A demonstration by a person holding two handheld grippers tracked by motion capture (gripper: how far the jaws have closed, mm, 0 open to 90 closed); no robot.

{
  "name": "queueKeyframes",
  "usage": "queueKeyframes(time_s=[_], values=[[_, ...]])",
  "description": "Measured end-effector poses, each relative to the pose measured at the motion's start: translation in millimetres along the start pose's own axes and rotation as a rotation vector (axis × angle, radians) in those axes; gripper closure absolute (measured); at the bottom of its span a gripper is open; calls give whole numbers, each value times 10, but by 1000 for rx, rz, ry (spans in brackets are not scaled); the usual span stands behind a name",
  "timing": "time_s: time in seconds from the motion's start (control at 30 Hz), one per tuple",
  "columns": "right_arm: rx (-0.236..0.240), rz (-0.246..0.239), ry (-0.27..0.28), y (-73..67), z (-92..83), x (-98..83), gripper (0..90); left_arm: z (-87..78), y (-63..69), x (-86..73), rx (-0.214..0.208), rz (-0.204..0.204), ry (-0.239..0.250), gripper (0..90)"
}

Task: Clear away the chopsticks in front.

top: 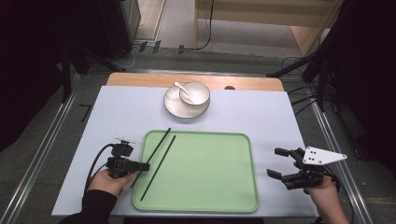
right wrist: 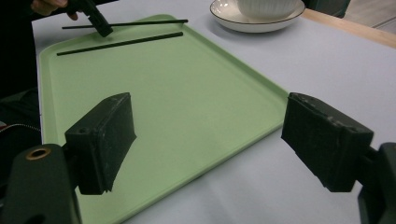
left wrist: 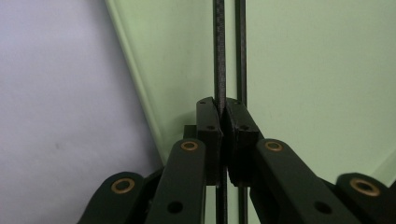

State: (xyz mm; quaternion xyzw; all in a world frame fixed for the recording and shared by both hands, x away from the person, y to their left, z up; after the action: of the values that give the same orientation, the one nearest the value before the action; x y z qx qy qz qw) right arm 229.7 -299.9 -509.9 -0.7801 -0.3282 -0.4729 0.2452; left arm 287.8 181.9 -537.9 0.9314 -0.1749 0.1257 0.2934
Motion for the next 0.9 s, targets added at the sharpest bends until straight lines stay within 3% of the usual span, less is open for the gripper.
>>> queueKeyframes(time_s=[0.27,0.47,0.7,0.9], values=[[2,-2,1,-6,4,5,177,16,18,-145,13,-34,-29,856],[2,-3,-2,-6,13,4,177,48,34,-118,24,-41,-9,847],[2,-3,-2,-5,10,4,177,50,70,-125,44,-21,-12,810],[4,-2,-1,-6,12,4,177,46,65,-111,28,-16,-3,772]])
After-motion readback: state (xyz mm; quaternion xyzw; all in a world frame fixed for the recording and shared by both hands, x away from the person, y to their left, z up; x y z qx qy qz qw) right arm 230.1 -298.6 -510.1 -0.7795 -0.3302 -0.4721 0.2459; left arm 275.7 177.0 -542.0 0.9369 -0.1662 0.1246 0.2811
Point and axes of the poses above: each handheld gripper's, and its own axes: z roughly forward along the jaws, x roughly out of its top, y roughly to its right, the point moved 5 cm from there along z, roughly forward along the jaws, and after that the axes turned 5 degrees about -x, right-handed, at the moved point
